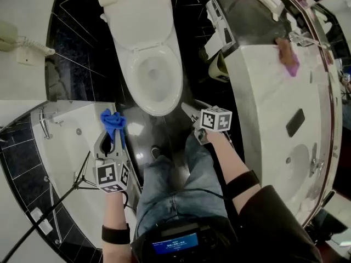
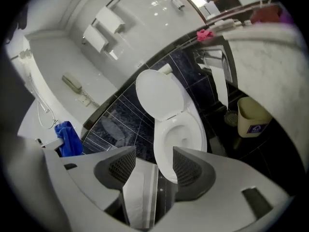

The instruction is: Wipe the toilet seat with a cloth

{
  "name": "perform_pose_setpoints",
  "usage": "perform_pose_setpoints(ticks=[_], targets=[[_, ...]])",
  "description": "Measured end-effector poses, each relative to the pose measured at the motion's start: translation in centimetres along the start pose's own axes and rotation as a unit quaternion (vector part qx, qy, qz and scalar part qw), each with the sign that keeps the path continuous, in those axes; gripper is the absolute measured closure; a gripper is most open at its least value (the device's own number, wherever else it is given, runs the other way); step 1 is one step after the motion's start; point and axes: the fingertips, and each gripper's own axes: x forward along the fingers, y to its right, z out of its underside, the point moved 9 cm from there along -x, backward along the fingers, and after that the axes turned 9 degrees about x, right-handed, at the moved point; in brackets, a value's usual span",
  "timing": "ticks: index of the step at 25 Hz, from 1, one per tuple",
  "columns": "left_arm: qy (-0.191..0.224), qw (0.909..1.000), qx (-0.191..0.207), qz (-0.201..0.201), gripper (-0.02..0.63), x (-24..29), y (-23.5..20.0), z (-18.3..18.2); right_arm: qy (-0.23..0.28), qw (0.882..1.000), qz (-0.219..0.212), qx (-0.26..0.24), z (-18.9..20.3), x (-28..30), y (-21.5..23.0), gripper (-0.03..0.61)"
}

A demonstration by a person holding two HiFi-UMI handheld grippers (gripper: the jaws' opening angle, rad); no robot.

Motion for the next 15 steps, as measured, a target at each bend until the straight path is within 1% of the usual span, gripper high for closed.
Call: perform_pose_setpoints(ticks=[3, 5, 8, 12, 15], targets=[[-0.011, 0.9999, 0.003, -0.010, 0.541, 4.1, 0.8, 3.1, -0.003, 0.999, -0.007, 0.052, 1.6, 4.6, 5.2, 0.321], [-0.016, 0.9998, 0.000, -0.011, 0.541, 6.3, 1.6, 4.9, -0.005, 0.997, -0.010, 0.074, 2.9, 7.3, 8.2, 0.321], [-0.017, 0.9998, 0.007, -0.004, 0.541, 9.1, 2.7, 7.4, -0.005, 0.995, -0.020, 0.100, 4.8, 10.8, 12.1, 0.322], [-0.026, 0.9995, 0.016, 0.002, 0.541, 11.7, 3.3, 10.1, 0.012, 0.990, -0.029, 0.138, 6.7, 15.1, 16.2, 0.325], [-0.029, 0.9994, 0.017, 0.003, 0.541, 13.0, 3.5, 11.9, 0.018, 0.985, -0.031, 0.166, 7.6, 17.4, 18.2, 0.339]])
